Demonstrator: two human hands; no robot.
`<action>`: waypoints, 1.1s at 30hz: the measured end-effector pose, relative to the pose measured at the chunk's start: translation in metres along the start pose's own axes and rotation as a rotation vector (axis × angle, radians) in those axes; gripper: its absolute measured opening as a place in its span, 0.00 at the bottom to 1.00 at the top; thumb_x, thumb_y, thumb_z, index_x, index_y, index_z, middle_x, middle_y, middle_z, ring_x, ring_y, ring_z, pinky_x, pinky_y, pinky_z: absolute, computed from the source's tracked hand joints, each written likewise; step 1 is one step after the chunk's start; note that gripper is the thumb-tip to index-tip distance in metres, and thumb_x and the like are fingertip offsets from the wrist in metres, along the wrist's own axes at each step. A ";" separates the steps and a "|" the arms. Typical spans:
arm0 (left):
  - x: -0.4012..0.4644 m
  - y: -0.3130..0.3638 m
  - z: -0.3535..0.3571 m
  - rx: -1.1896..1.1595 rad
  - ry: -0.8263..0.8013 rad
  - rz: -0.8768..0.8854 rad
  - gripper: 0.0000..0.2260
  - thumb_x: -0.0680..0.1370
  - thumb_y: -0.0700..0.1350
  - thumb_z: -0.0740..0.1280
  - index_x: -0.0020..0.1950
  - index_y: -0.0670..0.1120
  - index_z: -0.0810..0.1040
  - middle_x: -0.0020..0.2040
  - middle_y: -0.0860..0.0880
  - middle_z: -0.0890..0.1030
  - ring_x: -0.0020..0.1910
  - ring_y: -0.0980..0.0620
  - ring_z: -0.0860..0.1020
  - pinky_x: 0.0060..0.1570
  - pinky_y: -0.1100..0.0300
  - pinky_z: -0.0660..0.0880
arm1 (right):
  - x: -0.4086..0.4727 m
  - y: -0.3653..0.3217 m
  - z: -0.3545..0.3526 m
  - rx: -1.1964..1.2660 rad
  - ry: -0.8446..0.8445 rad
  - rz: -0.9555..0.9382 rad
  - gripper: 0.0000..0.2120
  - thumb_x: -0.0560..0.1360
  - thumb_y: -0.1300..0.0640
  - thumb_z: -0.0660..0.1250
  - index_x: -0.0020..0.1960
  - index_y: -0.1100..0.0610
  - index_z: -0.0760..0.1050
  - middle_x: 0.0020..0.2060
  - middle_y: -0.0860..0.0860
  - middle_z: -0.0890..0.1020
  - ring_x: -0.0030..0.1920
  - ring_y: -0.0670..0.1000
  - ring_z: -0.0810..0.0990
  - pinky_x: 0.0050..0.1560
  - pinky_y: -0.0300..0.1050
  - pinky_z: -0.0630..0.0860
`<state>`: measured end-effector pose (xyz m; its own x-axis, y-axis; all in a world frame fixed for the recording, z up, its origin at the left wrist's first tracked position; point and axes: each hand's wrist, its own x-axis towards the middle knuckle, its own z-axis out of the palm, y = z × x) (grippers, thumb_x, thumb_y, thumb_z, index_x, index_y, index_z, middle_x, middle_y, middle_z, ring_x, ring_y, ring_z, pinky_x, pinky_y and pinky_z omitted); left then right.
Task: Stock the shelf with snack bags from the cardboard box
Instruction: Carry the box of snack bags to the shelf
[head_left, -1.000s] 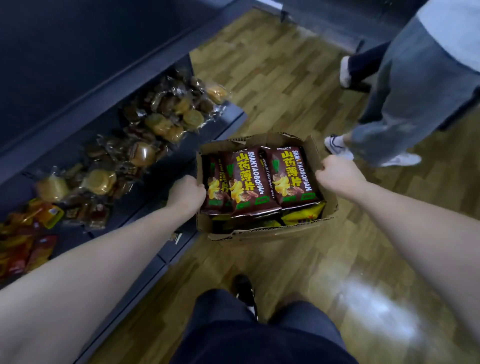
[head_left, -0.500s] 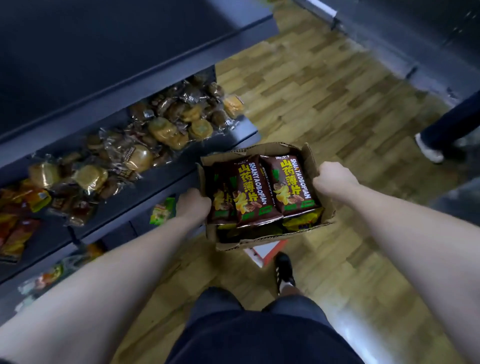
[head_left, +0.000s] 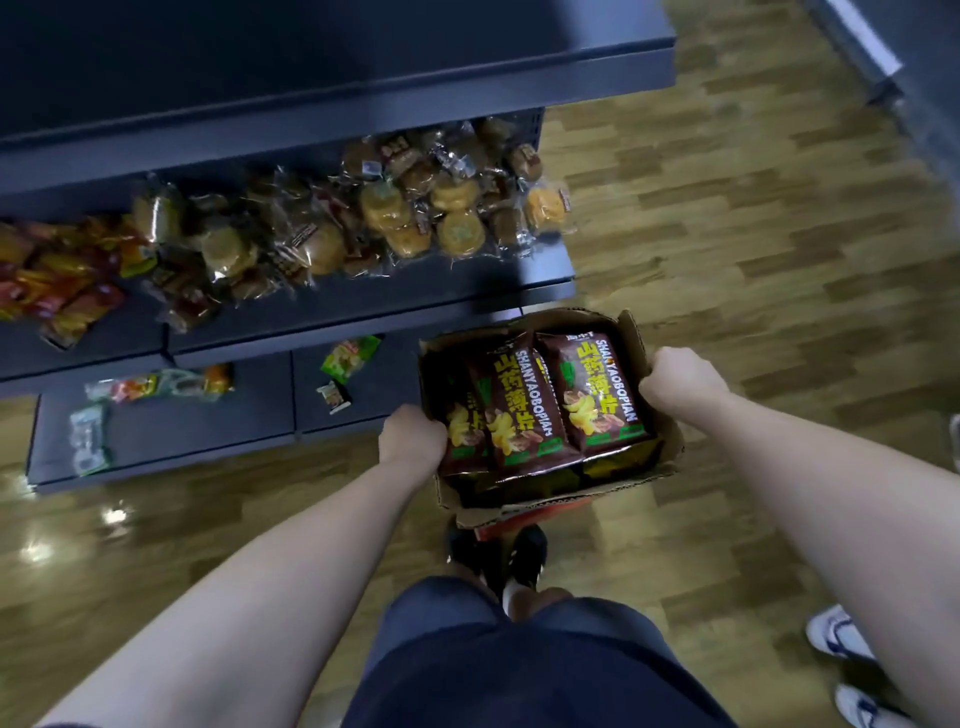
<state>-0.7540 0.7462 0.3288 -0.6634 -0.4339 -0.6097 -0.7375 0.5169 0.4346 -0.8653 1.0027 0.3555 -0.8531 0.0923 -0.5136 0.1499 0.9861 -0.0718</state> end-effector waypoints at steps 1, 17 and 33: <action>0.000 0.001 0.002 -0.006 0.005 -0.011 0.14 0.77 0.38 0.59 0.30 0.43 0.65 0.37 0.39 0.77 0.47 0.36 0.79 0.39 0.50 0.75 | 0.004 -0.001 0.000 -0.006 -0.012 -0.007 0.04 0.73 0.61 0.59 0.47 0.58 0.70 0.55 0.60 0.78 0.54 0.62 0.77 0.48 0.47 0.73; 0.011 0.019 0.011 -0.027 0.083 -0.106 0.10 0.78 0.38 0.58 0.44 0.35 0.76 0.48 0.36 0.80 0.48 0.38 0.78 0.39 0.55 0.72 | 0.059 -0.007 -0.004 -0.067 -0.070 -0.114 0.01 0.73 0.62 0.58 0.43 0.60 0.68 0.52 0.60 0.79 0.48 0.61 0.76 0.45 0.45 0.70; 0.019 0.050 0.035 0.061 0.114 -0.222 0.07 0.76 0.40 0.58 0.47 0.41 0.75 0.45 0.41 0.78 0.44 0.40 0.76 0.41 0.56 0.72 | 0.108 0.004 -0.018 -0.059 -0.244 -0.214 0.06 0.71 0.62 0.57 0.36 0.59 0.69 0.36 0.55 0.79 0.30 0.57 0.81 0.36 0.47 0.82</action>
<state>-0.7988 0.7895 0.3153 -0.4983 -0.6202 -0.6059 -0.8601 0.4414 0.2557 -0.9661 1.0189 0.3144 -0.7163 -0.1468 -0.6822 -0.0551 0.9865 -0.1545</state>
